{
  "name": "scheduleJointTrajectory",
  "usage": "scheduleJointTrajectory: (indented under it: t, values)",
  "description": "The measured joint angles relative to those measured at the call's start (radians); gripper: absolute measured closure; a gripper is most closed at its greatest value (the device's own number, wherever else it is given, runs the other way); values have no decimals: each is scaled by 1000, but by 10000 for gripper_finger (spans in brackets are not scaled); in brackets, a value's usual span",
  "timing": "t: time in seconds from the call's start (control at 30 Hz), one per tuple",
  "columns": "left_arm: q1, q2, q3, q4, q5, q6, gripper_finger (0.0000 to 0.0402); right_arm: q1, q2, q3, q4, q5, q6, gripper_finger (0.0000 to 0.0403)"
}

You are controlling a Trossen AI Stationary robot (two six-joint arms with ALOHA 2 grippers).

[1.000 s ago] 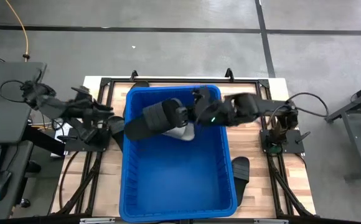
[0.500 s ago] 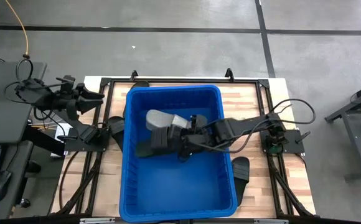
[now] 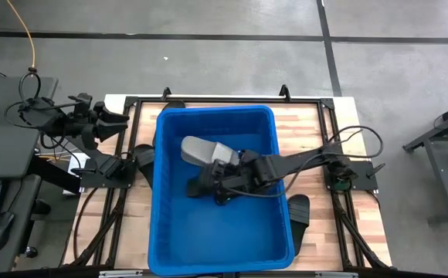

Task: Pick and place slides into bin
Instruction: Put the black slide into the blue bin

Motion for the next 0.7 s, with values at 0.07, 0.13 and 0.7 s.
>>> scheduleJointTrajectory:
  t: [0.07,0.13,0.7]
  values:
    - [0,0,0,0,0,4,172,-6,26,0,2,-5,-4,394]
    - [0,0,0,0,0,5,172,-15,48,0,4,-4,-10,394]
    - [0,0,0,0,11,5,172,-61,170,2,30,-136,-134,394]
